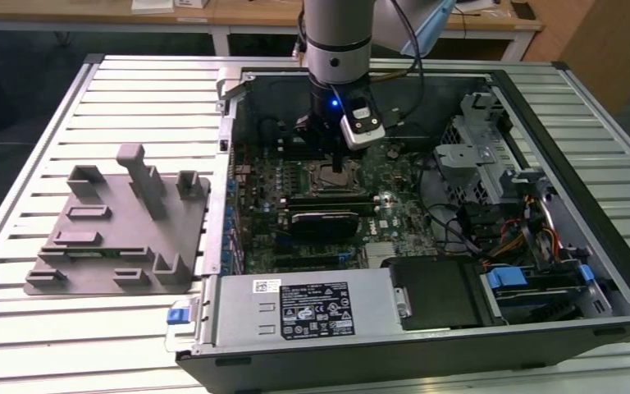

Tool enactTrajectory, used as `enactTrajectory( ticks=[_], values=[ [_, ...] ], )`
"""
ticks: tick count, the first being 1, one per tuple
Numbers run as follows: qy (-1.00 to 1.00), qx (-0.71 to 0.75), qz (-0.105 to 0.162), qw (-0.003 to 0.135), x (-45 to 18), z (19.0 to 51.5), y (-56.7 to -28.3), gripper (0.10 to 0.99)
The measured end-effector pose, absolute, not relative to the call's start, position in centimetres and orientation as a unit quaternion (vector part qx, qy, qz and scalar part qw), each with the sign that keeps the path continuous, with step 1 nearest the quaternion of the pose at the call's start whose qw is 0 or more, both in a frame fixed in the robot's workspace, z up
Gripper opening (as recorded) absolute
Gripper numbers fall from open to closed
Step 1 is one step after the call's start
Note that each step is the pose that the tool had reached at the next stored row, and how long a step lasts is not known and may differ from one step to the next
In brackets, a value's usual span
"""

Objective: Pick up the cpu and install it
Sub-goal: 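Install the second cpu locking lever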

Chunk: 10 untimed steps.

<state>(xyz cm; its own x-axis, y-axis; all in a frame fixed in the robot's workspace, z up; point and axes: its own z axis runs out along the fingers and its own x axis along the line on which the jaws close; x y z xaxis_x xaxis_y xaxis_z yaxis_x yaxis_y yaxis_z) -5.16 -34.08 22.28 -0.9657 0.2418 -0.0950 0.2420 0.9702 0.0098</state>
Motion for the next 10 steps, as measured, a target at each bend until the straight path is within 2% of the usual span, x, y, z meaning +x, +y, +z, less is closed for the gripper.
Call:
enactTrajectory(
  ticks=[10],
  values=[
    [0.991, 0.122, -0.001, 0.048, -5.2, 22.3, -35.3, 0.106]
  ],
)
